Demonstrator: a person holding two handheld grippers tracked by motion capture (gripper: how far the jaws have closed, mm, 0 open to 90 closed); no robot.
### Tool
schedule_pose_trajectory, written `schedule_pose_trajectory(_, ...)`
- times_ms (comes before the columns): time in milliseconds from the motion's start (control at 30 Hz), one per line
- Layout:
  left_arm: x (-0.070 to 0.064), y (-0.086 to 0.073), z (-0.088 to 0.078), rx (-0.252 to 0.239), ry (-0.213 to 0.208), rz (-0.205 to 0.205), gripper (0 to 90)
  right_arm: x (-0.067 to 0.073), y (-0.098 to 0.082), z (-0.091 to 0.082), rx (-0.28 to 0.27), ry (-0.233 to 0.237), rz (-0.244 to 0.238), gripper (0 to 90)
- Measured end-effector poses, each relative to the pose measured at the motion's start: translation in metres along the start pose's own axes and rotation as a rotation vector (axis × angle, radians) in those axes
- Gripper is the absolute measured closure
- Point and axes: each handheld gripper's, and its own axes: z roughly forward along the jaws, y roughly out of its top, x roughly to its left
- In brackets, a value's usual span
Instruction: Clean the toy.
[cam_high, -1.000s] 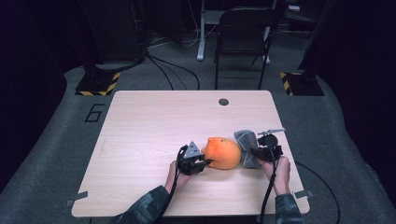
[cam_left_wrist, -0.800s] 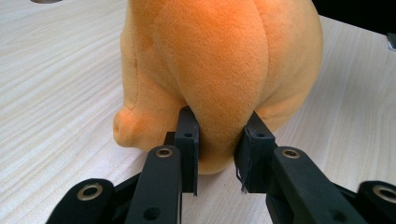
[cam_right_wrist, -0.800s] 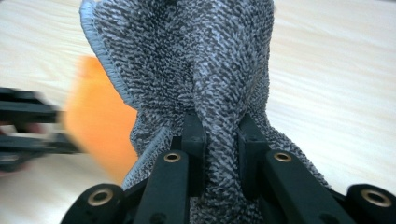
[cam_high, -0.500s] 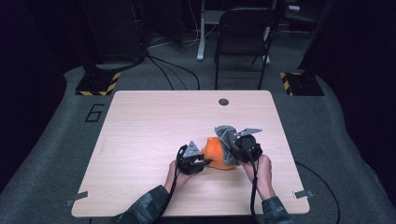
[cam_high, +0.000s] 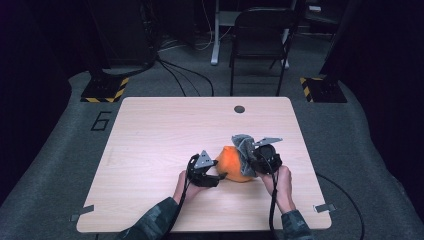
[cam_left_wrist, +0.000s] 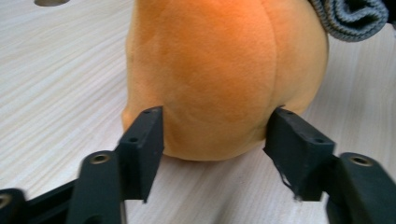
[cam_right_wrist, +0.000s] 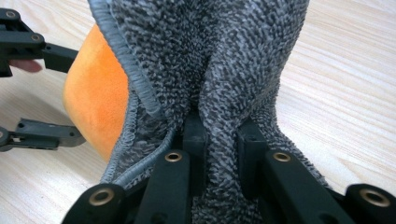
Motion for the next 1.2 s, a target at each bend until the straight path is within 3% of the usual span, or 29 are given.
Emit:
schedule_pose_trajectory(167, 0.003, -0.002, -0.001, 0.009, 0.017, 0.018, 28.2, -0.002, 0.000, 0.001, 0.003, 0.000, 0.004, 78.3)
schedule_pose_trajectory(233, 0.004, -0.003, 0.000, 0.010, 0.000, 0.029, 25.4, -0.004, 0.000, 0.002, 0.001, 0.002, 0.011, 78.3)
schedule_pose_trajectory(300, 0.005, -0.004, 0.003, 0.015, -0.003, 0.065, 23.5, -0.006, -0.001, 0.002, 0.005, 0.006, 0.029, 78.3)
schedule_pose_trajectory(500, 0.006, -0.006, 0.009, 0.039, 0.024, 0.103, 19.7, -0.006, -0.001, 0.003, 0.008, 0.005, 0.032, 78.3)
schedule_pose_trajectory(800, 0.003, -0.007, 0.019, 0.042, 0.014, 0.133, 21.3, -0.007, 0.000, 0.004, 0.004, 0.007, 0.016, 78.3)
schedule_pose_trajectory(900, 0.002, -0.007, 0.021, 0.037, 0.015, 0.139, 29.0, -0.007, 0.000, 0.004, 0.004, 0.007, 0.015, 78.3)
schedule_pose_trajectory(1200, -0.001, -0.009, 0.021, 0.017, 0.034, 0.152, 65.0, -0.008, 0.000, 0.001, -0.021, 0.023, 0.016, 78.1)
